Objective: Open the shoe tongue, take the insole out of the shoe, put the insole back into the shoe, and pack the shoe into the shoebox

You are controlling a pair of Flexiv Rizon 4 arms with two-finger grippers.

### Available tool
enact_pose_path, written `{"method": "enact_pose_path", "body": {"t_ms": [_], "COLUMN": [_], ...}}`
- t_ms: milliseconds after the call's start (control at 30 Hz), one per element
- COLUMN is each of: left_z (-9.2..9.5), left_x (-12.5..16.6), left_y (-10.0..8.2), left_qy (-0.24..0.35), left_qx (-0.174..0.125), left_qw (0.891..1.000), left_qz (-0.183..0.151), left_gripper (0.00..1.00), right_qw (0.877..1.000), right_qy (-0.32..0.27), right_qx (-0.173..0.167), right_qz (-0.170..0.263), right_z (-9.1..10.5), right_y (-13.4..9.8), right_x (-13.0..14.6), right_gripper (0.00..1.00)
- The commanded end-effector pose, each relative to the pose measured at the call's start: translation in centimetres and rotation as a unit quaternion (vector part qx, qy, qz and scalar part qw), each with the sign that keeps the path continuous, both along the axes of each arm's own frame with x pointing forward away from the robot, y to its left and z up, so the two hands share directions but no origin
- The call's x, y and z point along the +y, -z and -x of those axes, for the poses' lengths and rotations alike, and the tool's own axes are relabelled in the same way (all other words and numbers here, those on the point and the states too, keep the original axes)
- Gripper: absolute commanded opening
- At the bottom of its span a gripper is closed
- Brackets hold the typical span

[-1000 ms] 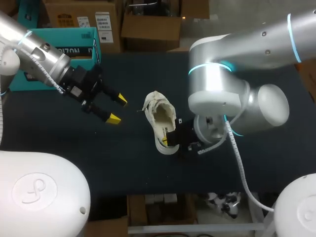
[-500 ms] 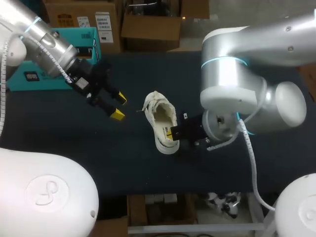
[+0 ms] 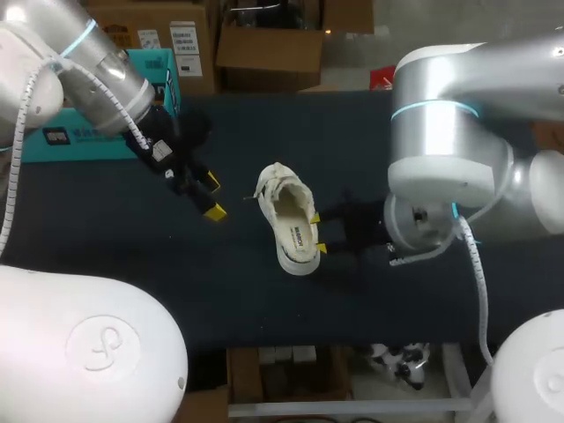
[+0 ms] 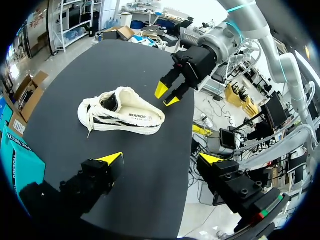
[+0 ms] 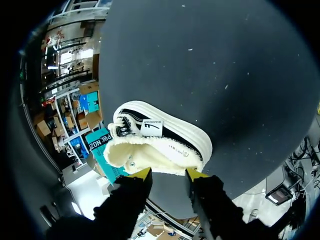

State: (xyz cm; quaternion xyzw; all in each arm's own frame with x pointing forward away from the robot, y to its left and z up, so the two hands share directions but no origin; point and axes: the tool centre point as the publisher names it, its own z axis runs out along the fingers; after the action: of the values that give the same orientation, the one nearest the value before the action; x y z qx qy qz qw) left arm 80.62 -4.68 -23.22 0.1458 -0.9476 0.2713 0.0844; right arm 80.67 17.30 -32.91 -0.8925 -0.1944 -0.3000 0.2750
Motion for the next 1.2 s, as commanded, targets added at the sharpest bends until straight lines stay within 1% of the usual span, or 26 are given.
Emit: {"method": "enact_pose_path", "body": {"t_ms": [33,67,100,133,167,200,233,267,333,367,400,467,500,533,567,733,767,800,900,933,967,1033,1067,1133,1167,1200], "left_z": [0.4,0.5,0.6,0.3,0.3,0.3,0.4,0.4,0.5,0.6,0.7,0.9,1.0,0.9,0.9,1.1,1.1,1.1,1.2,1.2,1.3,1.3,1.4,1.6,1.6,1.7], "left_x": [-0.3,-0.5,-0.7,-0.6,-0.6,-0.6,-0.6,-0.6,-0.6,-0.5,-0.5,-0.4,-0.4,-0.2,-0.2,-0.1,-0.1,-0.1,-0.2,-0.3,-0.4,-0.7,-0.8,-1.1,-1.2,-1.3], "left_y": [0.0,0.0,0.1,-0.1,-0.2,-0.1,-0.1,-0.1,0.1,0.1,0.2,0.2,0.3,0.3,0.3,0.4,0.5,0.6,0.9,1.0,1.1,1.4,1.6,2.0,2.1,2.2], "left_qy": [-0.025,-0.038,-0.041,-0.061,-0.076,-0.084,-0.097,-0.108,-0.123,-0.134,-0.145,-0.158,-0.167,-0.178,-0.180,-0.198,-0.203,-0.202,-0.212,-0.211,-0.216,-0.224,-0.229,-0.241,-0.242,-0.246], "left_qx": [-0.005,0.000,-0.005,0.000,-0.004,-0.006,-0.004,-0.005,0.001,0.001,0.002,0.008,0.009,0.008,0.011,0.015,0.014,0.016,0.021,0.022,0.025,0.027,0.030,0.030,0.031,0.033], "left_qw": [1.000,0.999,0.999,0.997,0.997,0.996,0.995,0.994,0.992,0.991,0.989,0.987,0.986,0.984,0.984,0.980,0.979,0.979,0.977,0.977,0.976,0.974,0.973,0.970,0.969,0.968], "left_qz": [0.018,0.023,0.023,0.036,0.033,0.027,0.029,0.022,0.021,0.017,0.013,0.009,0.006,0.003,0.001,-0.008,-0.010,-0.011,-0.016,-0.018,-0.018,-0.022,-0.021,-0.028,-0.028,-0.028], "left_gripper": [1.00,1.00,1.00,1.00,1.00,1.00,1.00,1.00,1.00,1.00,1.00,1.00,1.00,1.00,1.00,1.00,1.00,1.00,1.00,1.00,1.00,1.00,1.00,1.00,1.00,1.00], "right_qw": [0.996,0.996,0.995,0.992,0.992,0.988,0.986,0.985,0.974,0.970,0.963,0.954,0.949,0.946,0.937,0.912,0.913,0.909,0.892,0.887,0.886,0.876,0.875,0.859,0.860,0.854], "right_qy": [-0.063,-0.063,-0.080,-0.107,-0.108,-0.138,-0.148,-0.148,-0.205,-0.218,-0.245,-0.276,-0.291,-0.297,-0.320,-0.379,-0.377,-0.386,-0.418,-0.427,-0.429,-0.448,-0.451,-0.480,-0.479,-0.488], "right_qx": [0.047,0.047,0.045,0.044,0.050,0.050,0.051,0.058,0.048,0.049,0.038,0.044,0.035,0.041,0.039,0.037,0.040,0.039,0.045,0.050,0.055,0.062,0.063,0.064,0.066,0.070], "right_qz": [-0.033,-0.033,-0.039,-0.046,-0.045,-0.054,-0.065,-0.061,-0.084,-0.090,-0.103,-0.111,-0.121,-0.122,-0.131,-0.152,-0.152,-0.156,-0.166,-0.167,-0.166,-0.165,-0.166,-0.165,-0.166,-0.165], "right_z": [-0.1,-0.1,-0.3,-0.5,-0.8,-1.0,-1.2,-1.4,-1.7,-2.0,-2.1,-2.5,-2.6,-2.9,-3.1,-4.0,-4.2,-4.4,-5.1,-5.3,-5.5,-5.8,-6.0,-6.1,-6.2,-6.3], "right_y": [-1.2,-1.2,-1.2,-1.3,-1.4,-1.5,-1.6,-1.6,-1.6,-1.5,-1.5,-1.3,-1.3,-1.2,-1.2,-1.2,-1.2,-1.2,-1.4,-1.4,-1.5,-1.6,-1.6,-1.7,-1.7,-1.7], "right_x": [-1.2,-1.2,-1.4,-1.7,-2.1,-2.4,-3.0,-3.4,-4.2,-4.6,-4.9,-5.4,-5.6,-6.0,-6.2,-7.2,-7.3,-7.4,-7.7,-7.8,-8.0,-8.2,-8.5,-9.0,-9.2,-9.4], "right_gripper": [1.00,1.00,1.00,1.00,1.00,1.00,1.00,1.00,1.00,1.00,1.00,1.00,1.00,1.00,1.00,1.00,1.00,1.00,1.00,1.00,1.00,1.00,1.00,1.00,1.00,1.00]}}
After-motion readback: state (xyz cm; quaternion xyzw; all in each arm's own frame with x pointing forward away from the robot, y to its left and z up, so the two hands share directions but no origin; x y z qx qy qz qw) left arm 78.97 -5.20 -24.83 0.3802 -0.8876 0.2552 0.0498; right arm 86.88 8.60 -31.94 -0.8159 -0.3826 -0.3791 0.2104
